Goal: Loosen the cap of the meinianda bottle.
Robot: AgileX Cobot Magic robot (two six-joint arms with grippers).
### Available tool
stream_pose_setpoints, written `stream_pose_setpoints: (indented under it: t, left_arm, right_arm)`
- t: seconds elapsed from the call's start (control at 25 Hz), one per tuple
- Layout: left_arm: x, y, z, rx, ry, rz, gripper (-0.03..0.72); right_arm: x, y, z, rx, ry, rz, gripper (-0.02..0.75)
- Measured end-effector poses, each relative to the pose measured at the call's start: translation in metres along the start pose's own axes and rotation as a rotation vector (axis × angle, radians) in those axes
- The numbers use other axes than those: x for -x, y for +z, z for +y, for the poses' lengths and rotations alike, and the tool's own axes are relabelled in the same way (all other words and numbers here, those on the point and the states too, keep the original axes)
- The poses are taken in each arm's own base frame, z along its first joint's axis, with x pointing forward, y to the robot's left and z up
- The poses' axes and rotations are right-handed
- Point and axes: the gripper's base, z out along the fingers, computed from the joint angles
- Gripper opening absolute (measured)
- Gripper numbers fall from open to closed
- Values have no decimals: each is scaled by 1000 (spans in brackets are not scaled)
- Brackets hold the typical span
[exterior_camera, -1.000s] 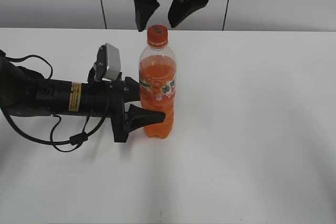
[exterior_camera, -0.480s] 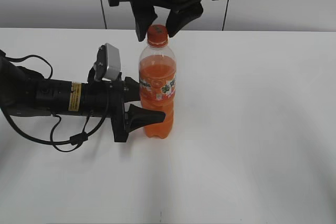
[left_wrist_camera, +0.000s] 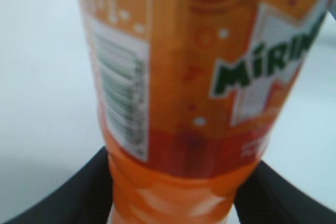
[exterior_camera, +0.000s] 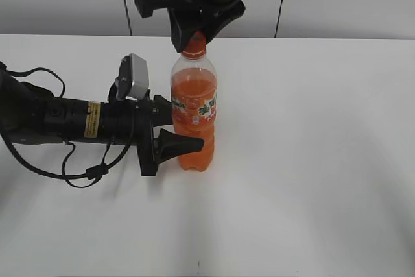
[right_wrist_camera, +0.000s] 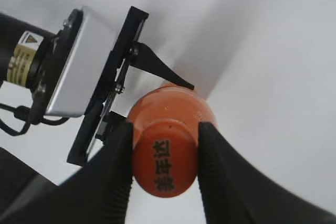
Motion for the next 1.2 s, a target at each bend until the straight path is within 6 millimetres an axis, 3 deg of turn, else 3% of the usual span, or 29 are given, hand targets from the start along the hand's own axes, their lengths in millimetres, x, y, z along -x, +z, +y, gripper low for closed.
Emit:
stream_pose_setpoints:
  t: [0.64, 1.2]
  left_arm:
    - [0, 0, 0, 1, 1, 0, 409]
    - [0, 1, 0, 1, 1, 2, 409]
  right_arm:
    - [-1, -1, -1, 0, -1100, 12, 276]
    - [-1, -2, -1, -3, -1260, 18, 277]
